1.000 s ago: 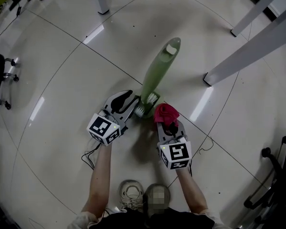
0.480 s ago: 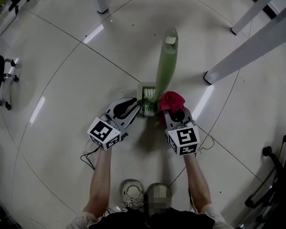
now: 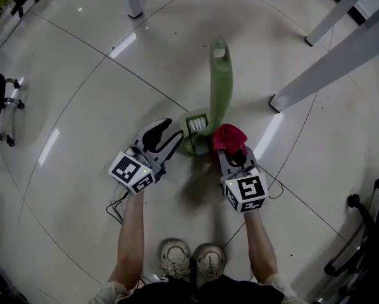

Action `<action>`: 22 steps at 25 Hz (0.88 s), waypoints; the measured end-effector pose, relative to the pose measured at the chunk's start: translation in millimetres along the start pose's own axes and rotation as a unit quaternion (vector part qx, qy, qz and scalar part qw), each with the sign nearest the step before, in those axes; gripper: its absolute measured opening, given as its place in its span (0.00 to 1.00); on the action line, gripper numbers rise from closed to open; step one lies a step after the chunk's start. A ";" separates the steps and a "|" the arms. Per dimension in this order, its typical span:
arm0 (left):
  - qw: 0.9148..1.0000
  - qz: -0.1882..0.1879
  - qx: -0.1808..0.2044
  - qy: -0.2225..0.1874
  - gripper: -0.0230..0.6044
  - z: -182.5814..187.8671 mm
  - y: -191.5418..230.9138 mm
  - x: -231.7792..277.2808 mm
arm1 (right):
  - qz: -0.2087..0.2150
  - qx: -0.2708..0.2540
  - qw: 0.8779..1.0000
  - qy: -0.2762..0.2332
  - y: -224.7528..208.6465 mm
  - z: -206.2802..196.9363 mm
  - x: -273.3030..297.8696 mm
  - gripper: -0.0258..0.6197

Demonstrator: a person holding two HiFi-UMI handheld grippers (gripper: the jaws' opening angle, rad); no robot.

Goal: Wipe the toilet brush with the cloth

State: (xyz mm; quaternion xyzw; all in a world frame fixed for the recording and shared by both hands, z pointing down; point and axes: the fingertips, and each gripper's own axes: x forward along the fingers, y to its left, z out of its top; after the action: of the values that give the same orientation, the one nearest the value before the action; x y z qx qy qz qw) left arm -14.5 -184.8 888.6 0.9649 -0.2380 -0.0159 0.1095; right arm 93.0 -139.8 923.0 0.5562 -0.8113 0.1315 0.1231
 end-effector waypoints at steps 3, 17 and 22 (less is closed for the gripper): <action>0.996 -0.066 -0.057 -0.013 0.54 4.1 -8.1 13.6 | 0.019 -0.001 1.000 -0.006 2.8 1.3 6.3 0.09; 0.992 -0.108 -0.055 0.033 0.57 -6.5 -53.7 -29.5 | 0.148 -0.111 0.983 -0.023 18.9 31.5 63.7 0.09; 0.996 -0.073 -0.046 0.011 0.57 1.4 -53.0 -40.8 | 0.124 -0.108 0.986 -0.036 16.4 40.4 63.5 0.09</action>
State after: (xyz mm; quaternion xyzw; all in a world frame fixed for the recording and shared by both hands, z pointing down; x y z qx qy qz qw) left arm -26.6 -120.5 874.7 0.9738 -0.1647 -0.0238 0.1551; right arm 53.3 -203.4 906.0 0.4395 -0.8872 0.0372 0.1355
